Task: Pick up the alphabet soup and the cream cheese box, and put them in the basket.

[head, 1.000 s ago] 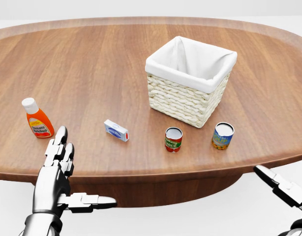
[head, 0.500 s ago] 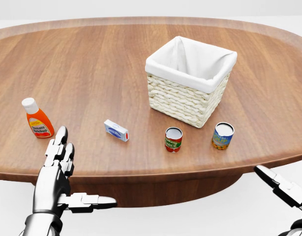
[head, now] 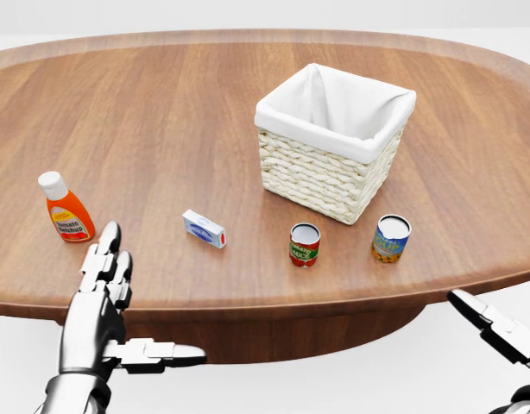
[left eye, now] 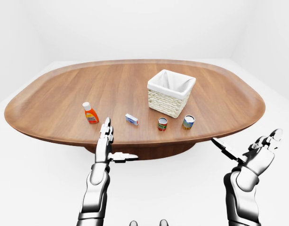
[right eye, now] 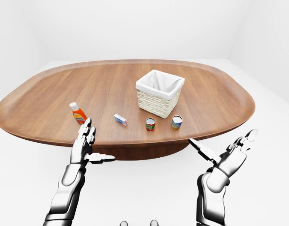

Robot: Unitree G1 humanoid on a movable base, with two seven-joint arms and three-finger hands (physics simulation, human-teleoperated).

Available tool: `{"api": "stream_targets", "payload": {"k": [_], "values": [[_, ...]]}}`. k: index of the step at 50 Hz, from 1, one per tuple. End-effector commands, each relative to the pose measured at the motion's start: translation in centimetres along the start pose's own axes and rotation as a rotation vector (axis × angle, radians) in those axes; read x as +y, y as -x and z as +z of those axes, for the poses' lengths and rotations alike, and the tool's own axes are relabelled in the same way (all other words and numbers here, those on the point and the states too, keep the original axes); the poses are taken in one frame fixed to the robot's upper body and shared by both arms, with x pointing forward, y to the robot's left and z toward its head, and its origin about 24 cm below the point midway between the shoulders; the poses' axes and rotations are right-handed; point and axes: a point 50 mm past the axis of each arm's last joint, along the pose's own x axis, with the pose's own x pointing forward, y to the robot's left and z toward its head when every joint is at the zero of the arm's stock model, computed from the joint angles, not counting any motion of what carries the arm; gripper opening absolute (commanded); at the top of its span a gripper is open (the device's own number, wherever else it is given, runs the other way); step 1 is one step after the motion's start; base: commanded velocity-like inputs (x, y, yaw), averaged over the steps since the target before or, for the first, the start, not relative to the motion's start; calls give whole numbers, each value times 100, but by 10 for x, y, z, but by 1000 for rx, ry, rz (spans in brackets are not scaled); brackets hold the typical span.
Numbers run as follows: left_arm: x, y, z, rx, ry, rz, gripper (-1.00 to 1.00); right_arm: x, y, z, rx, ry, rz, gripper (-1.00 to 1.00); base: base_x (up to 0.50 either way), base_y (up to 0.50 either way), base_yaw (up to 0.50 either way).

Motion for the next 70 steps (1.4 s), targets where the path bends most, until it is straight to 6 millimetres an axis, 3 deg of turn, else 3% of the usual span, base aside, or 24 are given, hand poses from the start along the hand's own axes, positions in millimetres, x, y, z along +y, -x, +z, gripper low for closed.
{"api": "stream_targets", "payload": {"k": [1, 49, 70], "values": [[-1, 0, 0, 1, 1, -4, 100, 0, 0, 1, 0, -9, -1, 100, 0, 0, 0], [0, 1, 0, 0, -1, -5, 100, 0, 0, -1, 7, -10, -2, 100, 0, 0, 0], [0, 0, 1, -1, -1, -5, 100, 0, 0, 0, 3, -8, -2, 100, 0, -30, 0]]}}
